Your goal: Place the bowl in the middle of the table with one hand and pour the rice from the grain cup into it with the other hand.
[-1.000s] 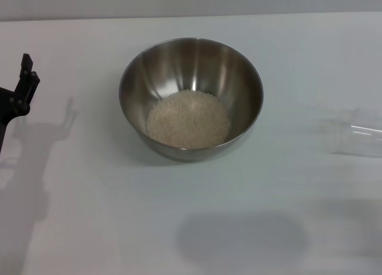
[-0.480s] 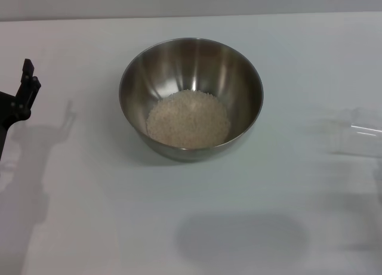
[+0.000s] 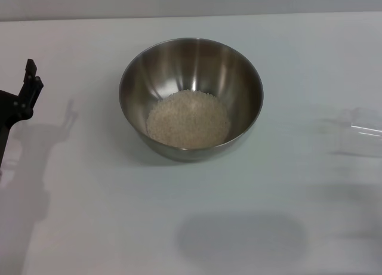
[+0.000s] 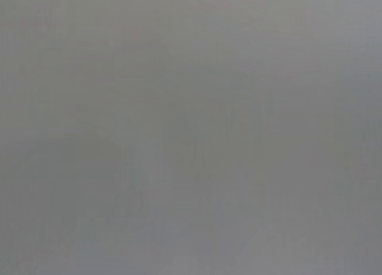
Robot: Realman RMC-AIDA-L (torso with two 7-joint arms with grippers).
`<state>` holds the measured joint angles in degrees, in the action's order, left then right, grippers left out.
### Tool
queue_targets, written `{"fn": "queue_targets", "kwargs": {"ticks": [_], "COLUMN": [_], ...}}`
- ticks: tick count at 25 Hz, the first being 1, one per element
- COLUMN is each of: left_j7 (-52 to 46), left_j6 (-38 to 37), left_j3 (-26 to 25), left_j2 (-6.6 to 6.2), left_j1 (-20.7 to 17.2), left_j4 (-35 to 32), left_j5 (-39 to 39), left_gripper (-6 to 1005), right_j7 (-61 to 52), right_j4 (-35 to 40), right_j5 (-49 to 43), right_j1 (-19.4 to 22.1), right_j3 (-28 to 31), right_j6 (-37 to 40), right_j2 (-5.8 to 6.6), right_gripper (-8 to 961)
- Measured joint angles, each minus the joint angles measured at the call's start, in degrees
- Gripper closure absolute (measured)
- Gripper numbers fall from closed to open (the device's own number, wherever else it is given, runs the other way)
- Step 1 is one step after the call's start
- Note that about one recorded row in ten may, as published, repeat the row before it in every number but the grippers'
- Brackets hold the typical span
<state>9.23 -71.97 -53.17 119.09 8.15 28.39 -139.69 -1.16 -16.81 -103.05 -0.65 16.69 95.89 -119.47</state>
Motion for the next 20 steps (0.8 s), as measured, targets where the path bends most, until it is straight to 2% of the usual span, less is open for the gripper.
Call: {"fn": "queue_targets", "kwargs": {"ticks": [4,9,20], "left_j7": [0.0,0.0,0.0], "left_j6": [0.0,-0.2,-0.9], "left_j3": [0.0,0.0,0.4], "left_j2": [0.0,0.0,-0.26], "left_j1": [0.1,0.1,-0.4], "left_j4": [0.1,0.0,-0.1], "left_j5": [0.2,0.2,0.2], "left_gripper": [165,165,165], "right_j7": [0.6,0.4,0.2], "right_j4": [0.3,0.4,0.3], "right_j5": [0.2,0.4,0.4], "right_j1": [0.2,-0.1,0.2], "right_j3": [0.7,2.7,2.4], "right_j6": [4.6,5.6,8.0], "right_j2": [-0.18,-0.18,-0.11], "right_gripper": [369,368,368]}}
